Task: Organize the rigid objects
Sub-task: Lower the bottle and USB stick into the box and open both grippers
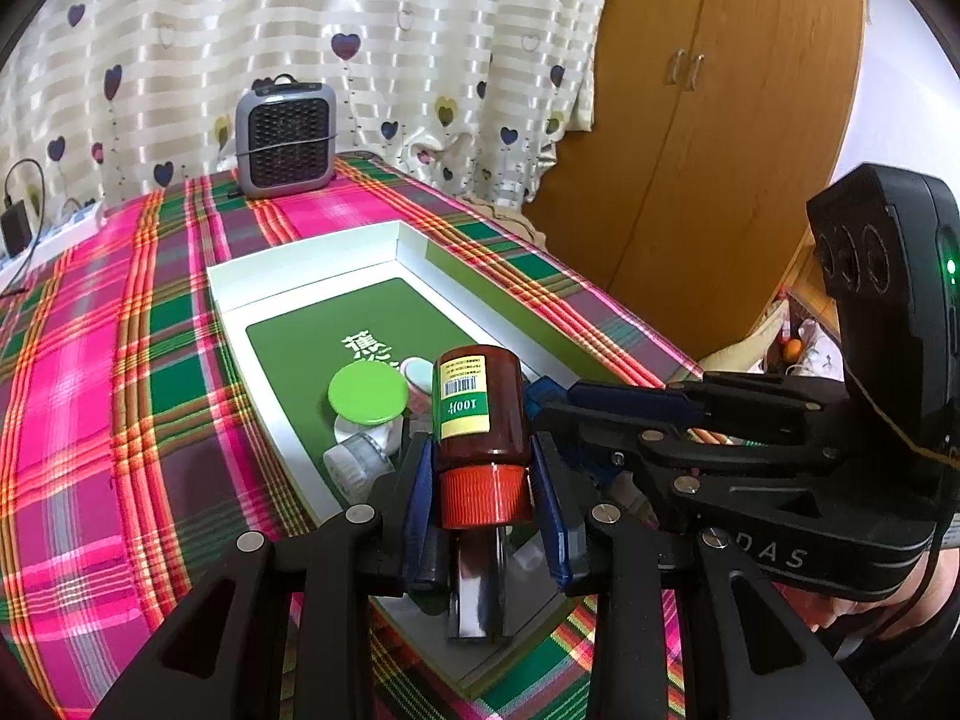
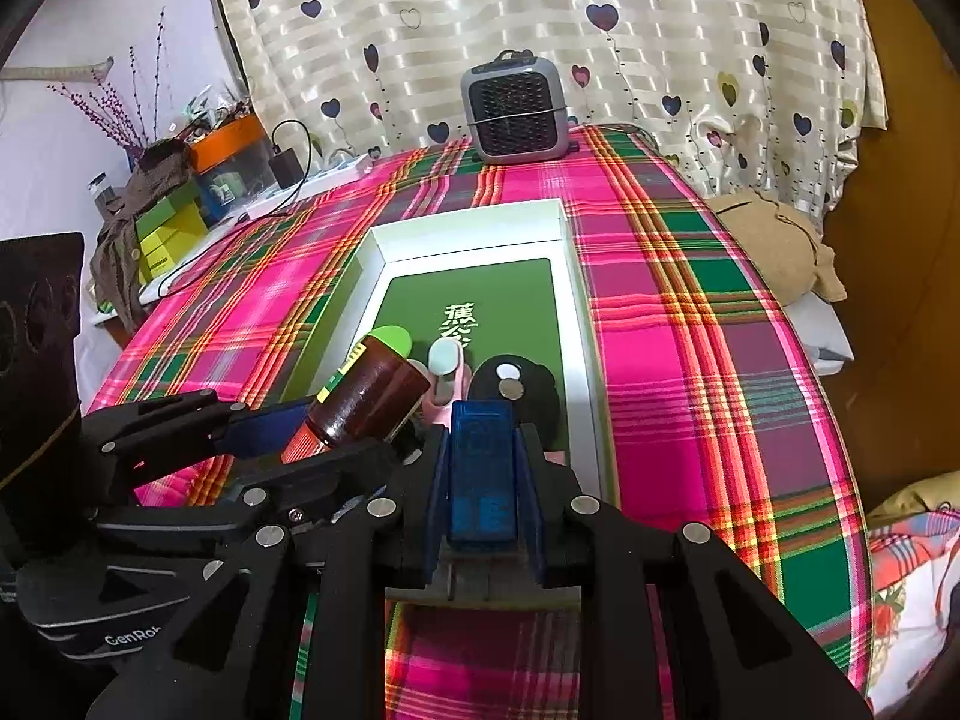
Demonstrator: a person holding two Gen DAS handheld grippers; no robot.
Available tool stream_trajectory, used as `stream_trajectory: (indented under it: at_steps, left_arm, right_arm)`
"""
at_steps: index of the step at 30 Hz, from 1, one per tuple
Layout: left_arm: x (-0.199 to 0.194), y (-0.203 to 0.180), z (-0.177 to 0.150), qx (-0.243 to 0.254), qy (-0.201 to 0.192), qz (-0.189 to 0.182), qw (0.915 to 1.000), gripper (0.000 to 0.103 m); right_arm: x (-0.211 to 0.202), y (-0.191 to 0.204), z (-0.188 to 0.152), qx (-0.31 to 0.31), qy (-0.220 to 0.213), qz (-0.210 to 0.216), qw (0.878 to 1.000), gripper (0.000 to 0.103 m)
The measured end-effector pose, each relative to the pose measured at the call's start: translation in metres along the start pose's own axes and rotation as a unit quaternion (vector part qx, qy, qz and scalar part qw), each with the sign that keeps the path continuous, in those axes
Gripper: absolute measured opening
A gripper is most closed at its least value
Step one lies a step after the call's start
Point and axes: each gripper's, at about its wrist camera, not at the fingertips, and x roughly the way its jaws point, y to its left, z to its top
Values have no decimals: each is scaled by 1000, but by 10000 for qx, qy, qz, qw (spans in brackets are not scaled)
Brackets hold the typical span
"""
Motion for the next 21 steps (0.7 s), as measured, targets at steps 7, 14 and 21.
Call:
stream_trajectory:
  at_steps: [7, 14, 21]
  left_arm:
    - [1, 3, 2, -133, 9, -179, 9998, 31]
    - [-2, 2, 1, -165, -15, -210, 9996, 31]
    - [-7, -1, 1, -160, -88, -217, 9996, 31]
  right_arm:
    - [-2, 0, -2, -105, -10, -135, 9999, 23]
    - [-7, 4, -4, -171, -87, -217, 9996, 24]
    - [-13, 9, -4, -205, -179, -264, 9993, 24]
